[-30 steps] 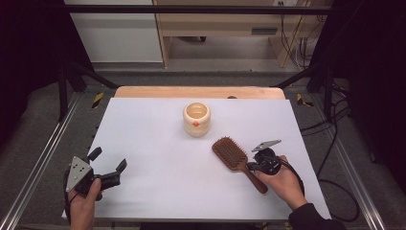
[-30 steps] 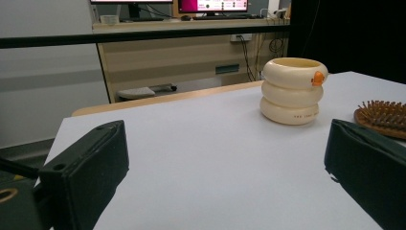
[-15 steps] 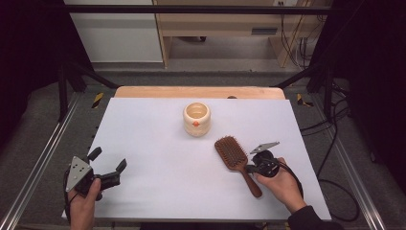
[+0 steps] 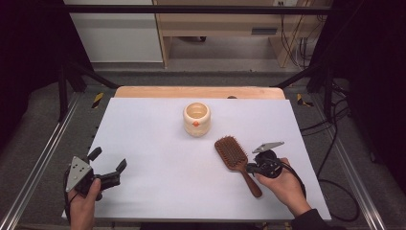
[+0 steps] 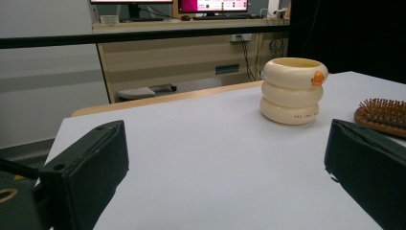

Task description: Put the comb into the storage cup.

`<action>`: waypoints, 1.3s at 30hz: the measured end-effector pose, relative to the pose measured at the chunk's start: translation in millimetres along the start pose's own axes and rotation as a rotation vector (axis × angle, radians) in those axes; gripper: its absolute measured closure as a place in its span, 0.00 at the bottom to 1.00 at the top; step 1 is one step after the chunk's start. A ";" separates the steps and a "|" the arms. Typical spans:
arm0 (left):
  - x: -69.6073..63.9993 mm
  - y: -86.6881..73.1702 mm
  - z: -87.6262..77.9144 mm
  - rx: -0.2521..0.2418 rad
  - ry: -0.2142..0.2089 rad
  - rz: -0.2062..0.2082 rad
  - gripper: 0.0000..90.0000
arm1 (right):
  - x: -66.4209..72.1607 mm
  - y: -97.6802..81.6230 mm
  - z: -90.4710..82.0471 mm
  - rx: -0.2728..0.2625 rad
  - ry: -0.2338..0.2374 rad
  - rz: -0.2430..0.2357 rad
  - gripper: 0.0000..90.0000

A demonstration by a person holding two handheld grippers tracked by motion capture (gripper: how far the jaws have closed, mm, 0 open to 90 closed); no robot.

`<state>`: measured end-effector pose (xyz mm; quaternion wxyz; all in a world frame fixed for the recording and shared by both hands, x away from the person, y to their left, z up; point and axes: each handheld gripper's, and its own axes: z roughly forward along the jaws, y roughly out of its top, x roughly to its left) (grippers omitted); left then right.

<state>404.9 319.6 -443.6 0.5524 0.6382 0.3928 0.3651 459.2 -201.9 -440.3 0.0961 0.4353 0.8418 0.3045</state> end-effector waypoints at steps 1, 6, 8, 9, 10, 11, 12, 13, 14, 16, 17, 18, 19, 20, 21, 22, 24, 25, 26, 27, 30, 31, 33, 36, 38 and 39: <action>0.0 0.1 -0.1 -0.001 0.000 0.000 0.02 | 1.5 0.4 -0.4 0.004 0.003 -0.002 0.86; 0.7 -0.2 -0.2 -0.002 0.002 -0.004 0.02 | 7.1 3.0 0.7 0.022 -0.009 0.023 0.61; 0.8 -0.2 -0.3 -0.002 0.002 -0.004 0.02 | 7.2 3.3 1.3 0.025 -0.012 0.025 0.55; 0.9 -0.2 -0.3 -0.003 0.002 -0.004 0.02 | 8.0 3.9 2.0 0.029 -0.019 0.036 0.48; 0.9 -0.2 -0.2 -0.002 0.001 -0.005 0.02 | 8.0 4.6 3.2 0.024 -0.035 0.029 0.40; 0.9 -0.2 -0.2 -0.002 0.002 -0.005 0.02 | 8.2 4.9 3.4 0.024 -0.043 0.023 0.36; 0.9 -0.2 -0.1 -0.002 0.001 -0.004 0.02 | 8.7 5.1 3.8 0.020 -0.053 0.023 0.32; 0.8 -0.2 -0.1 -0.002 0.001 -0.005 0.02 | 9.2 5.3 4.2 0.021 -0.062 0.023 0.28; 0.8 -0.2 -0.1 -0.002 0.001 -0.004 0.02 | 9.6 5.7 4.8 0.023 -0.067 0.023 0.25; 0.8 -0.2 -0.1 -0.002 0.002 -0.003 0.02 | 10.2 6.0 5.1 0.023 -0.073 0.025 0.21; 0.6 -0.2 -0.1 -0.001 0.001 -0.001 0.02 | 11.1 6.5 5.6 0.027 -0.073 0.027 0.16; 0.6 -0.2 -0.1 -0.001 0.001 -0.001 0.02 | 11.7 6.3 6.5 0.030 -0.072 0.024 0.14; 0.6 -0.2 -0.1 -0.001 0.001 -0.001 0.02 | 13.0 6.3 7.3 0.036 -0.076 0.026 0.12; 0.6 -0.1 -0.1 -0.001 0.001 -0.002 0.02 | 13.5 6.1 8.1 0.039 -0.080 0.017 0.10; 0.6 -0.2 -0.1 -0.001 0.001 -0.002 0.02 | 13.5 6.1 8.1 0.039 -0.080 0.017 0.10; 0.7 -0.2 -0.1 -0.001 0.002 -0.002 0.01 | 14.2 5.9 9.1 0.042 -0.080 0.014 0.08; 1.2 -0.1 -0.3 -0.002 0.006 -0.004 0.01 | 15.6 5.2 10.9 0.047 -0.074 0.008 0.08; 1.5 -0.1 -0.5 -0.003 0.008 -0.005 0.01 | 16.3 4.7 11.9 0.052 -0.070 0.005 0.09; 1.6 -0.2 -0.6 -0.004 0.009 -0.009 0.01 | 17.6 3.9 14.4 0.070 -0.065 -0.002 0.09; 1.9 -0.3 -0.6 -0.003 0.009 -0.010 0.01 | 17.6 3.9 14.4 0.070 -0.065 -0.002 0.09; 2.1 -0.4 -0.5 -0.004 0.010 -0.011 0.01 | 19.4 3.7 17.4 0.085 -0.059 0.000 0.10; 2.1 -0.4 -0.5 -0.004 0.010 -0.011 0.01 | 19.4 3.7 17.4 0.085 -0.059 0.000 0.10; 2.1 -0.3 -0.5 -0.003 0.010 -0.008 0.01 | 19.9 4.2 19.1 0.089 -0.063 0.009 0.10; 2.0 -0.3 -0.4 -0.003 0.009 -0.008 0.01 | 19.6 4.2 19.9 0.100 -0.065 0.011 0.10; 2.0 -0.4 -0.3 -0.002 0.009 -0.008 0.01 | 18.9 4.2 21.1 0.107 -0.070 0.011 0.13; 2.0 -0.4 -0.4 -0.003 0.009 -0.008 0.01 | 18.7 4.8 21.7 0.120 -0.062 0.020 0.20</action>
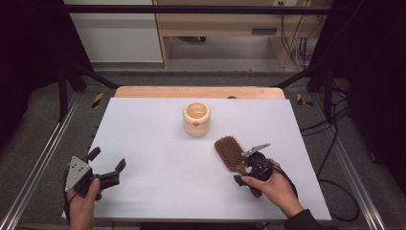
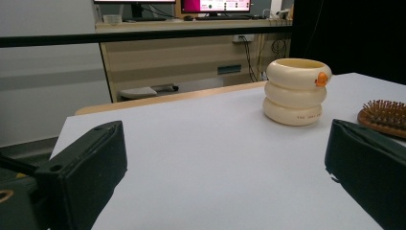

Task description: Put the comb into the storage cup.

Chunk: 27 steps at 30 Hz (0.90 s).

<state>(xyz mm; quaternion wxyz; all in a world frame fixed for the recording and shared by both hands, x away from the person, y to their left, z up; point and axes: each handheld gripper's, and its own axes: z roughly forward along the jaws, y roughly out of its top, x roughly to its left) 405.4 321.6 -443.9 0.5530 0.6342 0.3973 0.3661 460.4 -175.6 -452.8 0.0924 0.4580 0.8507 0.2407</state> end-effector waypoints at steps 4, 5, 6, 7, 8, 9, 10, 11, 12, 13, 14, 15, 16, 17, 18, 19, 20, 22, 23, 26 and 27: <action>0.0 -0.1 0.1 0.001 0.000 0.000 0.01 | -0.4 1.6 1.0 0.012 0.000 0.009 0.29; -0.1 -0.2 0.2 0.002 -0.001 -0.002 0.01 | -1.2 3.0 1.7 0.019 0.007 0.012 0.34; -0.1 -0.2 0.2 0.002 -0.001 -0.002 0.01 | -1.2 3.0 1.7 0.019 0.007 0.012 0.34; -0.1 -0.2 0.3 0.003 -0.002 0.000 0.01 | -1.1 4.4 2.3 0.023 0.019 0.011 0.37; -0.1 -0.2 0.3 0.003 -0.002 0.000 0.01 | -1.1 4.4 2.3 0.023 0.019 0.011 0.37; -0.1 -0.2 0.3 0.002 -0.002 -0.001 0.01 | -1.9 5.3 2.8 0.026 0.015 0.012 0.41; -0.1 -0.2 0.4 0.002 -0.003 -0.001 0.01 | -2.2 5.9 3.0 0.029 0.015 0.019 0.42; -0.1 -0.2 0.4 0.002 -0.003 -0.001 0.01 | -2.5 6.3 3.3 0.035 0.018 0.025 0.44; 0.0 -0.2 0.4 0.003 -0.003 0.000 0.01 | -3.0 6.6 3.8 0.039 0.021 0.025 0.46; 0.0 -0.2 0.4 0.003 -0.003 0.000 0.01 | -3.5 6.9 4.2 0.043 0.018 0.025 0.47; 0.0 -0.2 0.4 0.003 -0.003 -0.001 0.01 | -3.5 7.1 4.6 0.048 0.017 0.028 0.49; -0.1 -0.2 0.4 0.003 -0.003 0.000 0.01 | -3.8 7.2 5.1 0.052 0.018 0.023 0.50; -0.1 -0.2 0.4 0.003 -0.003 0.000 0.01 | -3.7 7.4 5.6 0.057 0.019 0.025 0.51; -0.1 -0.2 0.4 0.003 -0.003 0.000 0.01 | -3.5 7.6 6.1 0.061 0.017 0.026 0.51; -0.1 -0.2 0.4 0.003 -0.003 0.000 0.01 | -3.4 7.7 6.5 0.064 0.013 0.023 0.52; 0.0 -0.2 0.5 0.003 -0.004 0.001 0.01 | -3.4 7.7 6.5 0.064 0.013 0.023 0.52; 0.0 -0.2 0.6 0.004 -0.004 0.001 0.01 | -3.6 7.7 6.8 0.067 0.014 0.019 0.53; 0.0 -0.3 0.6 0.004 -0.004 0.001 0.01 | -4.0 7.7 7.0 0.067 0.010 0.019 0.55; 0.1 -0.3 0.7 0.004 -0.003 0.000 0.01 | -3.8 7.7 6.8 0.069 0.008 0.022 0.56; 0.0 -0.3 0.7 0.005 -0.003 0.000 0.01 | -3.9 7.8 6.8 0.070 0.004 0.020 0.57; 0.0 -0.3 0.7 0.005 -0.003 0.000 0.01 | -3.8 7.9 6.9 0.072 0.001 0.017 0.58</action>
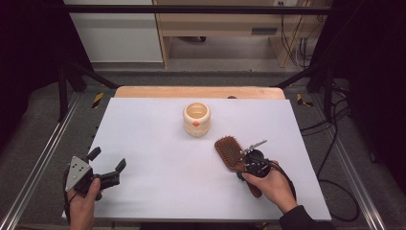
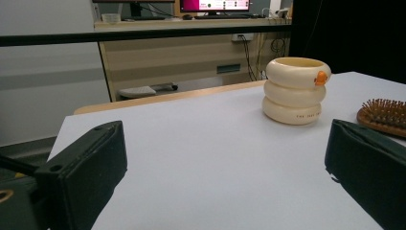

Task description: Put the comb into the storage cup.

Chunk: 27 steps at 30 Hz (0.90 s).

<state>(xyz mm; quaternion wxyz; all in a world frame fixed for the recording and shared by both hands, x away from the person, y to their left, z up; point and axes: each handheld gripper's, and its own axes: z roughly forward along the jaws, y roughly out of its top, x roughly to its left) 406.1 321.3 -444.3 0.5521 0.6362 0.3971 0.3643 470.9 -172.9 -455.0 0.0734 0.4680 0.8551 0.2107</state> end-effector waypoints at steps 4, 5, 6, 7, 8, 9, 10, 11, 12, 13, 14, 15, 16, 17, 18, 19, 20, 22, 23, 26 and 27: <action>-0.2 -0.1 0.3 0.002 -0.002 0.002 0.01 | 2.5 0.8 0.6 0.014 -0.037 -0.046 0.65; -0.2 -0.1 0.3 0.003 -0.002 0.002 0.01 | 2.7 1.0 0.5 0.016 -0.041 -0.048 0.65; -0.2 -0.1 0.3 0.003 -0.002 0.002 0.01 | 2.7 1.0 0.5 0.016 -0.041 -0.048 0.65; -0.4 -0.1 0.4 0.002 -0.002 0.002 0.01 | 1.9 1.3 0.5 0.017 -0.042 -0.044 0.67; -0.4 -0.1 0.4 0.002 -0.002 0.002 0.01 | 1.9 1.3 0.5 0.017 -0.042 -0.044 0.67; -0.4 0.0 0.3 0.002 -0.002 0.002 0.01 | 1.4 1.3 0.5 0.017 -0.041 -0.042 0.68; -0.4 -0.1 0.4 0.002 -0.002 0.002 0.01 | 1.5 1.2 0.5 0.015 -0.044 -0.046 0.69; -0.4 -0.1 0.4 0.003 -0.002 0.002 0.01 | 1.7 0.7 0.4 0.013 -0.049 -0.050 0.71; -0.4 -0.1 0.5 0.003 -0.003 0.001 0.01 | 2.2 0.1 0.5 0.009 -0.055 -0.053 0.71; -0.5 -0.2 0.9 0.004 -0.005 0.002 0.01 | 3.2 -1.0 0.7 0.003 -0.063 -0.064 0.72; -0.6 -0.2 0.9 0.004 -0.005 0.002 0.01 | 3.7 -1.1 0.7 0.003 -0.063 -0.059 0.73; -0.6 -0.2 0.9 0.004 -0.005 0.002 0.01 | 3.7 -1.1 0.7 0.003 -0.063 -0.059 0.73; -0.8 -0.1 1.0 0.004 -0.005 0.002 0.01 | 2.7 -1.0 0.7 0.004 -0.060 -0.067 0.73; -1.0 -0.1 1.0 0.004 -0.006 0.002 0.01 | 2.2 -1.0 1.0 0.003 -0.061 -0.065 0.74; -1.2 -0.1 1.0 0.004 -0.006 0.002 0.01 | 1.3 -0.6 1.0 0.005 -0.058 -0.062 0.76; -1.3 -0.1 1.0 0.006 -0.007 0.004 0.01 | 0.7 -0.4 0.6 0.007 -0.050 -0.054 0.77; -1.3 -0.1 1.0 0.006 -0.007 0.004 0.01 | 0.7 -0.4 0.6 0.007 -0.050 -0.054 0.77; -1.3 -0.1 1.0 0.006 -0.007 0.004 0.01 | -3.8 -1.0 0.5 0.000 -0.028 -0.051 0.81; -1.4 0.0 1.0 0.004 -0.008 0.002 0.01 | -4.4 -1.0 0.3 0.001 -0.023 -0.047 0.81; -1.0 -0.1 0.9 0.004 -0.007 0.001 0.01 | -3.3 -0.9 0.2 0.001 -0.032 -0.054 0.81; -1.0 -0.1 0.9 0.004 -0.007 0.001 0.01 | -3.1 -0.8 0.3 0.001 -0.032 -0.058 0.81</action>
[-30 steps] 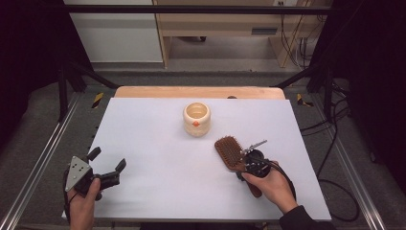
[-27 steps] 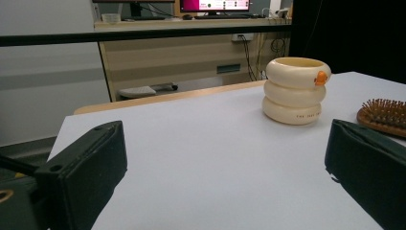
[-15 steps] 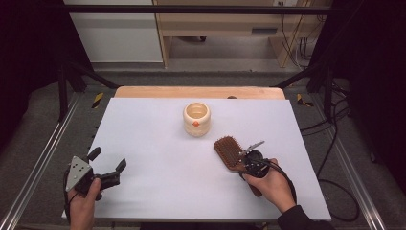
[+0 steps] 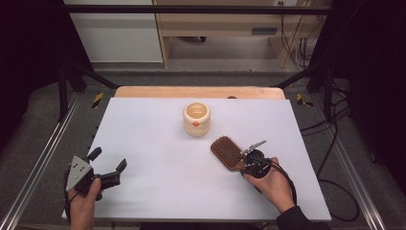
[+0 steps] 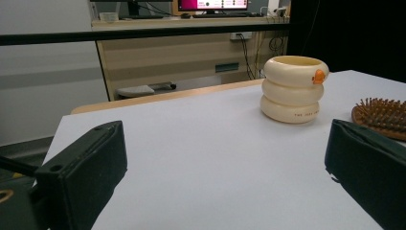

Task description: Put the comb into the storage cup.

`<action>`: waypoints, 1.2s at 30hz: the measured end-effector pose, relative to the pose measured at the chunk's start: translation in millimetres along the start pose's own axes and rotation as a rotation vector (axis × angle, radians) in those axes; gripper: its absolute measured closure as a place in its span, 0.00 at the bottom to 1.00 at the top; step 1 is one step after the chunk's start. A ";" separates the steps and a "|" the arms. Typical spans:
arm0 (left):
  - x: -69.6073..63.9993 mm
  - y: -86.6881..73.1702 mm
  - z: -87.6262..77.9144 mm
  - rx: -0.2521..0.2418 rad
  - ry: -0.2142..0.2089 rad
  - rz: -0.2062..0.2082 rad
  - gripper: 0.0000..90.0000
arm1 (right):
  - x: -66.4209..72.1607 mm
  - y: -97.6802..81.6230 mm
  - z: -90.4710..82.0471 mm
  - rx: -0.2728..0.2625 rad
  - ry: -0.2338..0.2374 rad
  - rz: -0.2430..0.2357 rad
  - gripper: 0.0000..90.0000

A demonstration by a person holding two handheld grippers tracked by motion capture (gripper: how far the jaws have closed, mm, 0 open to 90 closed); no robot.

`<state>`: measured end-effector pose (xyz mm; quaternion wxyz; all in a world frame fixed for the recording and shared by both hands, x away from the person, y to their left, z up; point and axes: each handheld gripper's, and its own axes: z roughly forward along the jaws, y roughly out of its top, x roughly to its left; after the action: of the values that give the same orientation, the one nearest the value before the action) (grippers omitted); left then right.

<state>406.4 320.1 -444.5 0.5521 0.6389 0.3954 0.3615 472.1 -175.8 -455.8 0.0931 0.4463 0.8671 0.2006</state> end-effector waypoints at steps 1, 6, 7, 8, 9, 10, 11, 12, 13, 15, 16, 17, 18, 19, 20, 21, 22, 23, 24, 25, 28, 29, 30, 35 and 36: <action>0.3 0.0 -0.1 0.000 0.001 -0.001 0.01 | 0.1 0.1 -0.1 0.000 0.000 -0.003 0.81; 0.8 0.0 -0.3 0.000 0.002 -0.002 0.01 | -1.2 -2.0 -0.8 -0.018 0.007 -0.005 0.81; 0.8 0.0 -0.3 0.000 0.002 -0.001 0.01 | -2.2 -4.7 -1.5 -0.040 0.010 -0.002 0.81; 0.8 0.0 -0.3 0.000 0.002 -0.001 0.01 | -2.2 -4.7 -1.5 -0.040 0.010 -0.002 0.81; 0.7 0.1 -0.4 -0.001 0.002 -0.002 0.01 | -2.8 -5.8 -1.9 -0.046 0.013 0.002 0.81; 0.5 0.2 -0.6 -0.001 0.002 -0.002 0.01 | -4.9 -8.5 -3.0 -0.066 0.016 0.005 0.81; 0.5 0.2 -0.6 -0.001 0.002 -0.002 0.01 | -5.8 -10.0 -4.0 -0.078 0.023 0.015 0.81; 0.5 0.3 -0.7 -0.001 0.002 -0.002 0.01 | -5.8 -10.0 -4.0 -0.078 0.023 0.015 0.81; 0.4 0.4 -0.8 -0.001 0.002 -0.003 0.01 | -6.3 -11.4 -5.9 -0.091 0.022 0.020 0.81; 0.3 0.7 -0.5 -0.005 -0.003 -0.003 0.01 | -8.1 -14.3 -10.5 -0.122 0.037 0.019 0.81; 0.2 0.6 -0.2 -0.003 -0.003 -0.002 0.01 | -8.7 -16.0 -12.3 -0.150 0.041 0.014 0.81; 0.2 0.6 0.0 -0.002 -0.003 -0.002 0.01 | -9.5 -17.8 -13.8 -0.172 0.046 0.004 0.81; 0.1 0.9 0.0 -0.004 -0.002 -0.003 0.01 | -10.5 -19.6 -14.9 -0.193 0.056 0.014 0.81; -0.1 1.1 -0.2 -0.005 -0.001 -0.002 0.01 | -12.4 -23.2 -16.0 -0.235 0.065 0.036 0.81; -0.1 1.1 -0.2 -0.005 -0.001 -0.002 0.01 | -12.4 -23.2 -16.0 -0.235 0.065 0.036 0.81; 0.1 1.2 -0.3 -0.005 0.000 0.000 0.01 | -13.4 -25.0 -16.5 -0.249 0.074 0.040 0.81; 0.2 1.2 -0.3 -0.005 0.001 0.000 0.01 | -14.0 -26.2 -17.4 -0.261 0.077 0.038 0.81; 0.4 1.3 -0.2 -0.005 0.002 -0.001 0.01 | -13.7 -26.4 -18.1 -0.268 0.074 0.036 0.81; 1.5 1.8 -0.8 -0.006 0.006 -0.002 0.01 | -12.9 -26.9 -21.2 -0.292 0.080 0.038 0.81; 1.5 1.8 -0.8 -0.006 0.006 -0.002 0.01 | -12.9 -26.9 -21.2 -0.292 0.080 0.038 0.81; 3.9 2.1 -2.5 -0.014 0.013 -0.015 0.01 | -11.6 -27.6 -24.7 -0.335 0.101 0.050 0.81; 4.3 1.9 -2.8 -0.014 0.015 -0.016 0.01 | -11.4 -27.5 -25.4 -0.350 0.100 0.053 0.81; 4.4 1.9 -2.9 -0.015 0.016 -0.019 0.01 | -10.9 -27.9 -28.3 -0.372 0.106 0.065 0.81; 1.2 2.1 0.1 -0.009 0.003 -0.005 0.01 | -10.5 -30.2 -34.6 -0.442 0.090 0.090 0.81; 0.3 2.1 0.8 -0.007 0.001 0.001 0.01 | -10.6 -30.6 -35.9 -0.458 0.081 0.094 0.81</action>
<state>407.5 319.9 -442.4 0.5539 0.6370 0.3942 0.3633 443.5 -209.9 -436.8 0.1478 0.4452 0.7802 0.4138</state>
